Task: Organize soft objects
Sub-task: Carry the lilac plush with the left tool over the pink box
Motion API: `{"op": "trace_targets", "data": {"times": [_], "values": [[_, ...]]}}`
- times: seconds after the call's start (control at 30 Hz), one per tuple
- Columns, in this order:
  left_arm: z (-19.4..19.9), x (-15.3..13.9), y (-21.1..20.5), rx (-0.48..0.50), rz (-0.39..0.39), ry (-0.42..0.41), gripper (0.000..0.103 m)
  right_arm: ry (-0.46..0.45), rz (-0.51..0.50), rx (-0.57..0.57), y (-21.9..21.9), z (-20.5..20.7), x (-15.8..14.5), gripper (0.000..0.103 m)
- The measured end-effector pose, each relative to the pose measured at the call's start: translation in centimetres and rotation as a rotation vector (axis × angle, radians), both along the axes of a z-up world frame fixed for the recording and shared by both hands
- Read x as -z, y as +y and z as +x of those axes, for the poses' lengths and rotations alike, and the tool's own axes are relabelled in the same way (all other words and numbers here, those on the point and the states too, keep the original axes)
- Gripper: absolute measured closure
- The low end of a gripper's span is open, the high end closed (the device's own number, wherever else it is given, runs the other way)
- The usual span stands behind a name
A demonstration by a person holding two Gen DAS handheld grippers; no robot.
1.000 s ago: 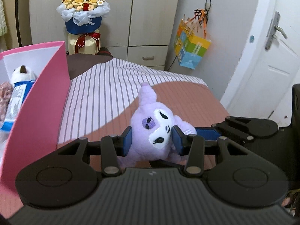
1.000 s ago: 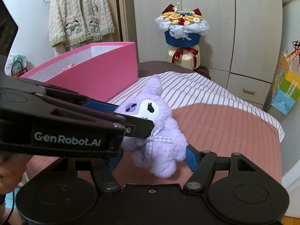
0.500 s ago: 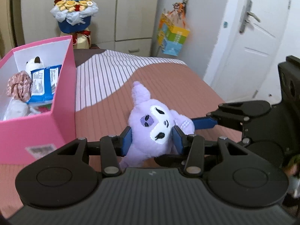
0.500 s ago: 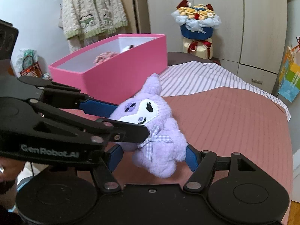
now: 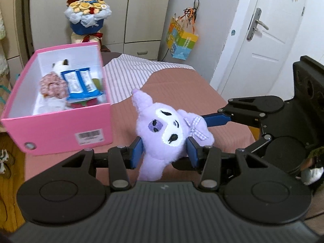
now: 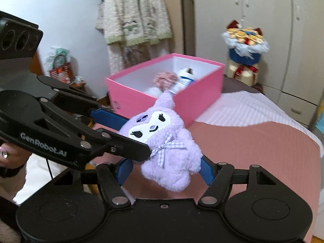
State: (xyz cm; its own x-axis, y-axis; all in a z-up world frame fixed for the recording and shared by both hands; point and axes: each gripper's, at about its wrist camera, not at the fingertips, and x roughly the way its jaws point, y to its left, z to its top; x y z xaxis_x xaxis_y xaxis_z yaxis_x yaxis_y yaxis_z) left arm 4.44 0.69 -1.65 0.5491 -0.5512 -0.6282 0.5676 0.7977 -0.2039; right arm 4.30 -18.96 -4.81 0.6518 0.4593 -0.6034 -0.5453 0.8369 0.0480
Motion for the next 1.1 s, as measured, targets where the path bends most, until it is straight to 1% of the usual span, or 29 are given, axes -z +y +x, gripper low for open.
{"op": "trace_targets", "data": {"times": [0.1, 0.23, 0.33, 0.47, 0.67, 0.83, 0.9, 1.03, 1.1], "values": [[-0.3, -1.1, 1.8, -0.02, -0.002, -0.001, 0.058, -0.012, 0.007, -0.04, 1.4, -0.1, -1.2, 0.03], [0.3, -2.4, 3.4, -0.057, 0.005, -0.028, 0.058, -0.038, 0.017, -0.073, 3.3, 0.5, -2.5, 0.03], [1.3, -3.3, 4.4, -0.087, 0.016, -0.059, 0.058, -0.073, 0.019, -0.082, 4.7, 1.5, -3.3, 0.029], [3.2, -4.0, 5.6, -0.116, 0.016, -0.084, 0.058, -0.088, 0.038, -0.088, 6.0, 3.5, -4.0, 0.029], [7.5, -4.7, 7.2, -0.147, -0.009, -0.082, 0.057, -0.087, 0.053, -0.096, 7.3, 7.6, -4.8, 0.029], [12.3, -4.9, 7.9, -0.188, -0.032, -0.072, 0.056, -0.085, 0.057, -0.093, 8.1, 11.9, -5.1, 0.028], [14.0, -4.7, 7.9, -0.218, -0.033, -0.079, 0.056, -0.098, 0.056, -0.101, 8.4, 13.9, -5.2, 0.028], [17.6, -4.1, 8.2, -0.281, -0.046, -0.066, 0.056, -0.061, 0.091, -0.127, 8.5, 18.4, -4.7, 0.028], [19.4, -3.4, 8.3, -0.302, -0.059, -0.048, 0.056, -0.053, 0.088, -0.133, 8.5, 20.4, -4.2, 0.028]]}}
